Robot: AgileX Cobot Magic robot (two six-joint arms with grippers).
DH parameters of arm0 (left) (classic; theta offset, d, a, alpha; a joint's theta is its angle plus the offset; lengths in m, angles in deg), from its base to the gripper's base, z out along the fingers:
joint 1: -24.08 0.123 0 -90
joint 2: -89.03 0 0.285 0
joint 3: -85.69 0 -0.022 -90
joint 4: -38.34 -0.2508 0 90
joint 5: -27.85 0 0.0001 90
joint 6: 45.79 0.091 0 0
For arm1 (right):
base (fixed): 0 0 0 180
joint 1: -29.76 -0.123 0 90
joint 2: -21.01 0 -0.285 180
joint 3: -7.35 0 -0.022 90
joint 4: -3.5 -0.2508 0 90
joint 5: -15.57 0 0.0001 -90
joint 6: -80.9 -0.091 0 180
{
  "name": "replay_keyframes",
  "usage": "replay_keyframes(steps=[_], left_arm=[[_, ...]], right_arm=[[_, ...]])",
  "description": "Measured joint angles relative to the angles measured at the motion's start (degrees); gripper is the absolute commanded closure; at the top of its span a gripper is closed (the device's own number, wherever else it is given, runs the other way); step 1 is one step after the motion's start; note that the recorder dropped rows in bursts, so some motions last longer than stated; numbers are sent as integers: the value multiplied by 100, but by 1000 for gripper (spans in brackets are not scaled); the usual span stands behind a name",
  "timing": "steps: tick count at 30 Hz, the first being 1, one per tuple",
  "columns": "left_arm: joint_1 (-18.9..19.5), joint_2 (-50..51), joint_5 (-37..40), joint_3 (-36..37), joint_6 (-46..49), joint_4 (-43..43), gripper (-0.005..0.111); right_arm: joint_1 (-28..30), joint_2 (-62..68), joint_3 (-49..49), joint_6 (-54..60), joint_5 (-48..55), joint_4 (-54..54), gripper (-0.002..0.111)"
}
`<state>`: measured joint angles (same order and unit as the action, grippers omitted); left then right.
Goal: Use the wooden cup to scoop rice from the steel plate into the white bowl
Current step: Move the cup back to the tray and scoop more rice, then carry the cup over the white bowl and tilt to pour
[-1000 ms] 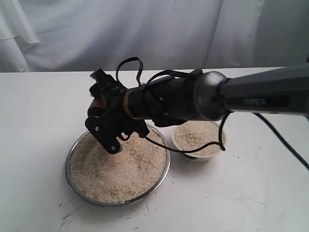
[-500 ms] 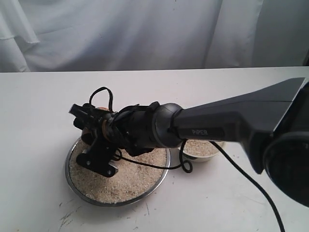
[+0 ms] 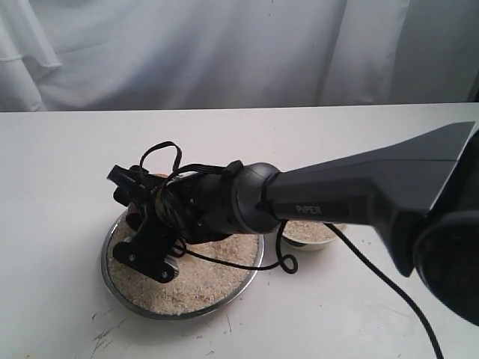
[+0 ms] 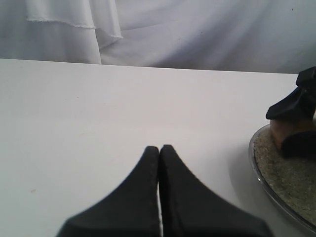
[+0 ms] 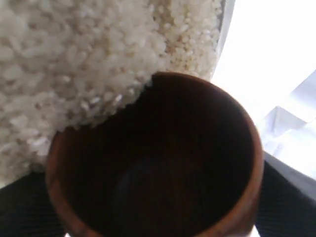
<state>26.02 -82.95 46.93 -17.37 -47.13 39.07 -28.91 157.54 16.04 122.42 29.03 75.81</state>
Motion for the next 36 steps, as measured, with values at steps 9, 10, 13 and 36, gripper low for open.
replay_keyframes(steps=[9, 10, 13, 36], left_arm=[[0, 0, 0, 0, 0, 0, 107], [0, 0, 0, 0, 0, 0, 107], [0, 0, 0, 0, 0, 0, 107], [0, 0, 0, 0, 0, 0, 107]], right_arm=[[0, -189, -153, 2187, 489, -2751, 108], [0, -202, -153, 2397, 573, -3044, 108], [0, -240, -153, 2954, 785, -3875, 108], [556, -758, -180, 3427, 1156, -6637, 108]])
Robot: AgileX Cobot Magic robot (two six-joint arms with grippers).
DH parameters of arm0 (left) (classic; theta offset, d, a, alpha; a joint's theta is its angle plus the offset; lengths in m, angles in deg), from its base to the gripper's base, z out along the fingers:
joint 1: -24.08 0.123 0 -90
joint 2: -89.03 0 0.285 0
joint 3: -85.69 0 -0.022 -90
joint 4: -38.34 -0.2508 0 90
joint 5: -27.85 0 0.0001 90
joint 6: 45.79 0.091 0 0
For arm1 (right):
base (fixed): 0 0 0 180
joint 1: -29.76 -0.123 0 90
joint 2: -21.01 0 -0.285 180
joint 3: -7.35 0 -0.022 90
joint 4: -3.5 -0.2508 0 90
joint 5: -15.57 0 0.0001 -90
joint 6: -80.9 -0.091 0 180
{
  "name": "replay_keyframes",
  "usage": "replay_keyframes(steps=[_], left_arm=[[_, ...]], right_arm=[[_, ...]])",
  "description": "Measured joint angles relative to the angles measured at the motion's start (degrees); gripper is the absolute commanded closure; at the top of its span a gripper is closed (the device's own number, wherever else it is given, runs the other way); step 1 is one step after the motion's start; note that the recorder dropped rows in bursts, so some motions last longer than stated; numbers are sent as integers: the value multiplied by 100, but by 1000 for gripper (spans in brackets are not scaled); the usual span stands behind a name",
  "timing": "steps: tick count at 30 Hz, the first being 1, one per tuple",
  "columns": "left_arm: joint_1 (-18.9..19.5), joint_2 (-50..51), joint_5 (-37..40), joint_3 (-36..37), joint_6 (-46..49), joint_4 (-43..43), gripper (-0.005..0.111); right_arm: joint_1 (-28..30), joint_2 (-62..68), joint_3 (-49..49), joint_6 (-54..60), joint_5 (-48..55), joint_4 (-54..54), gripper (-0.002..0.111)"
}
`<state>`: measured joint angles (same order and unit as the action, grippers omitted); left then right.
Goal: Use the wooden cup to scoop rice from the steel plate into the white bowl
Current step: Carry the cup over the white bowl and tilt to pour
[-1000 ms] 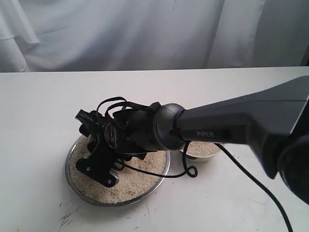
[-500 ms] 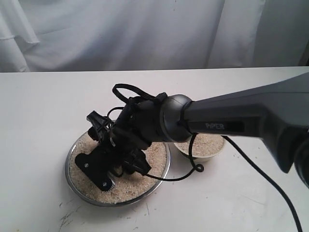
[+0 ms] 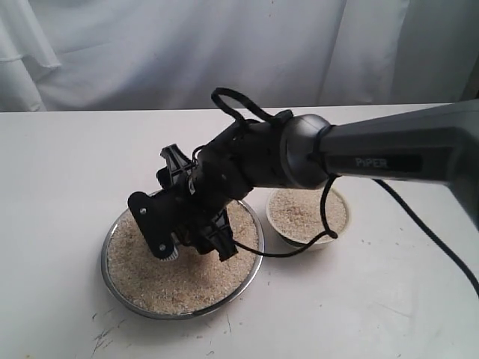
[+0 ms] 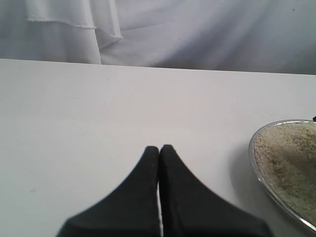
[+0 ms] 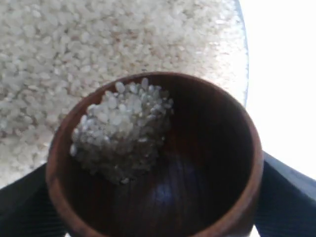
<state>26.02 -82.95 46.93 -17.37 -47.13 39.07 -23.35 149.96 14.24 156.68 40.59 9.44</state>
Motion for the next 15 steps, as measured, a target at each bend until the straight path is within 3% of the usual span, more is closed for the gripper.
replay_keyframes(steps=[8, 15], left_arm=[[0, 0, 0, 0, 0, 0, 107], [0, 0, 0, 0, 0, 0, 107]], right_arm=[[167, -608, 0, -111, 243, 14, 108], [288, -1207, -194, -677, 636, 884, 108]])
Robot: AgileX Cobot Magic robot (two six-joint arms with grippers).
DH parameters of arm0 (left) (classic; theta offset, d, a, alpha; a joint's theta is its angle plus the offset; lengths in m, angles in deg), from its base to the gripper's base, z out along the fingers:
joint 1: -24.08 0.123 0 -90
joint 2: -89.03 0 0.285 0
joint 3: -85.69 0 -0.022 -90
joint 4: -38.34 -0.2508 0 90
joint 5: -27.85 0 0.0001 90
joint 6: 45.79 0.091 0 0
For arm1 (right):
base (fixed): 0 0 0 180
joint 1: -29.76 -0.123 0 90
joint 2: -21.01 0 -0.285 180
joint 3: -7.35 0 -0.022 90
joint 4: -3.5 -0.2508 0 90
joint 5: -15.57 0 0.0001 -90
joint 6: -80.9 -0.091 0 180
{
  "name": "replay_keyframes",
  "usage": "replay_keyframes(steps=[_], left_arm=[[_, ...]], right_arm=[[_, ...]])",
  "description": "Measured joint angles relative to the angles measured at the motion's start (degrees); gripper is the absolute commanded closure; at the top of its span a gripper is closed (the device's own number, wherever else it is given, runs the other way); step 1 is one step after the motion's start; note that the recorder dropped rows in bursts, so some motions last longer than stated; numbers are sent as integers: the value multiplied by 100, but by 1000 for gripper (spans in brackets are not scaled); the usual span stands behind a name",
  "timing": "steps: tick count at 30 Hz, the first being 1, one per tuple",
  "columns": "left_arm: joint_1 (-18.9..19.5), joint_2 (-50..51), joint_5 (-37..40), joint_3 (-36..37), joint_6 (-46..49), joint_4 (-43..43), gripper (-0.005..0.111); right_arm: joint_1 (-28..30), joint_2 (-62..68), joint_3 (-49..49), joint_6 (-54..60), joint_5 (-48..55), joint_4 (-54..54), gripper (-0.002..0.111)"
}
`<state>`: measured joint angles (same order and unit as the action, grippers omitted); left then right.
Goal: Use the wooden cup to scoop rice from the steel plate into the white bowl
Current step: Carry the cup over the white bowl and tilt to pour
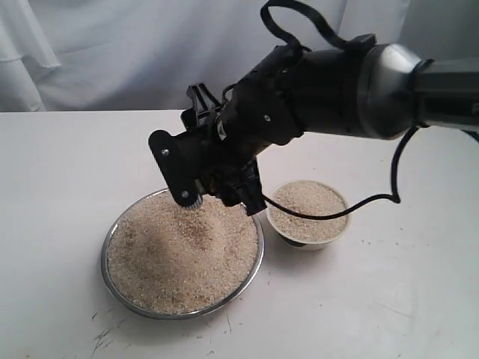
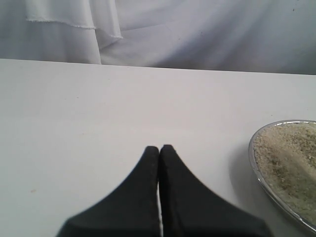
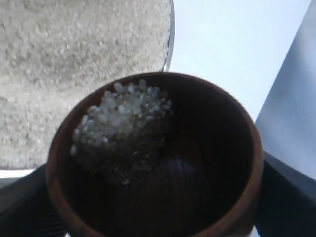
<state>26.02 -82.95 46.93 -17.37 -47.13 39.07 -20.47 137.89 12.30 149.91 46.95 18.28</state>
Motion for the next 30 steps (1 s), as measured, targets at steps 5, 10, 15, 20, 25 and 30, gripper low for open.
replay_keyframes(steps=[5, 10, 15, 20, 25, 30], left_arm=[[0, 0, 0, 0, 0, 0, 107], [0, 0, 0, 0, 0, 0, 107], [0, 0, 0, 0, 0, 0, 107], [0, 0, 0, 0, 0, 0, 107], [0, 0, 0, 0, 0, 0, 107], [0, 0, 0, 0, 0, 0, 107]], right_arm=[[198, -427, -400, -529, 48, 750, 108], [453, -774, -810, -730, 72, 951, 108], [725, -871, -1119, -893, 83, 1266, 108], [837, -871, -1373, -1426, 71, 2243, 108], [846, -871, -1548, -1651, 60, 2878, 108], [846, -871, -1772, -1945, -83, 3627, 108]])
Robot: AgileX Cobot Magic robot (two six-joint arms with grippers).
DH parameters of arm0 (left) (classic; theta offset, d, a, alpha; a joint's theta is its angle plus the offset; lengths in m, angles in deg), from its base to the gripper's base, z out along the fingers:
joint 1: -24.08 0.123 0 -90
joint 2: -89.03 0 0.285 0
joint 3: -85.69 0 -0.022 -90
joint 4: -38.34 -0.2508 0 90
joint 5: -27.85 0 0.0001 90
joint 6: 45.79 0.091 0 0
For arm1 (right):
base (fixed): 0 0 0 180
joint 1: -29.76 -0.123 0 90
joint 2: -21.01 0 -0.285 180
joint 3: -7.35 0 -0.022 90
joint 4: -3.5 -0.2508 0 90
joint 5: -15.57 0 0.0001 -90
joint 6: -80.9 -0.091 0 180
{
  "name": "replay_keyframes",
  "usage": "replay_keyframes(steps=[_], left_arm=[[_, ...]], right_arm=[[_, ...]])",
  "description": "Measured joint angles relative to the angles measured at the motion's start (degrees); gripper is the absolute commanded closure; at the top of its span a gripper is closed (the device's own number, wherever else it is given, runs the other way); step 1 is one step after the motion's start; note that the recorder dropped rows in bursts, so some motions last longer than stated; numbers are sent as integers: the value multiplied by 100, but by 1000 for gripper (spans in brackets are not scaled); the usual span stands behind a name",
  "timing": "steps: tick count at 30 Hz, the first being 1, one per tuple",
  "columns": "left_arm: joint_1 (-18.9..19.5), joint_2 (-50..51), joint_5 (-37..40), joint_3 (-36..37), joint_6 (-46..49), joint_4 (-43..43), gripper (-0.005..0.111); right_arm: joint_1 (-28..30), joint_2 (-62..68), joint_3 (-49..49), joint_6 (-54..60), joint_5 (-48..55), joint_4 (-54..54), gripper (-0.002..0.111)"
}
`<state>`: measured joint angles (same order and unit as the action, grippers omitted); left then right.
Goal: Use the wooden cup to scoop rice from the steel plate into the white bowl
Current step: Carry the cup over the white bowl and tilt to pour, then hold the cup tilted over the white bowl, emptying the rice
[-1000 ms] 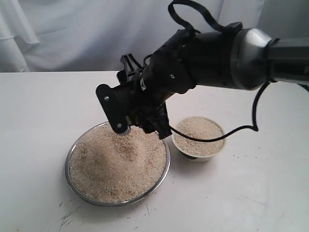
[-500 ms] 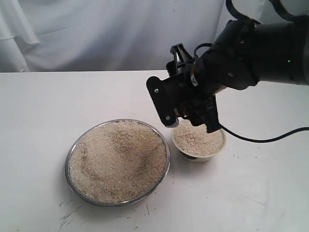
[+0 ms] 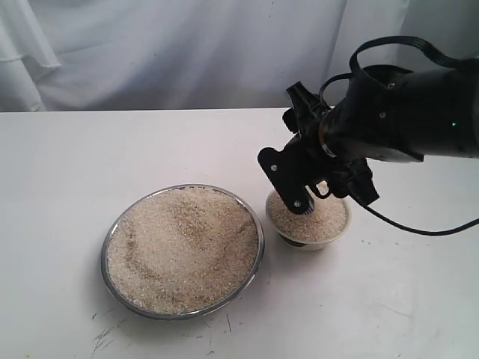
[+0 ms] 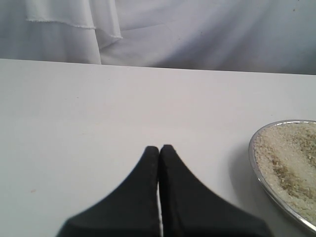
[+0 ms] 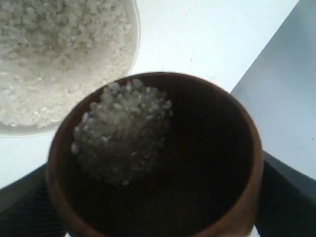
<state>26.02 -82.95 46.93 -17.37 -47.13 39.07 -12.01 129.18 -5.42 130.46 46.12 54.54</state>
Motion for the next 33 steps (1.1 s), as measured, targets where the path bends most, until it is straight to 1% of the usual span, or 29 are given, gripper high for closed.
replay_keyframes(steps=[5, 10, 13, 15, 22, 33], left_arm=[[0, 0, 0, 0, 0, 0, 107], [0, 0, 0, 0, 0, 0, 107], [0, 0, 0, 0, 0, 0, 107], [0, 0, 0, 0, 0, 0, 107], [0, 0, 0, 0, 0, 0, 107], [0, 0, 0, 0, 0, 0, 107]], right_arm=[[0, 0, -205, -679, -180, 1125, 108], [0, 0, -384, -1222, -271, 1910, 108], [0, -4, -568, -1734, -319, 2849, 108], [0, -13, -637, -2041, -319, 3195, 108], [0, -13, -664, -2555, -354, 4037, 108], [0, -13, -664, -2577, -363, 4549, 108]])
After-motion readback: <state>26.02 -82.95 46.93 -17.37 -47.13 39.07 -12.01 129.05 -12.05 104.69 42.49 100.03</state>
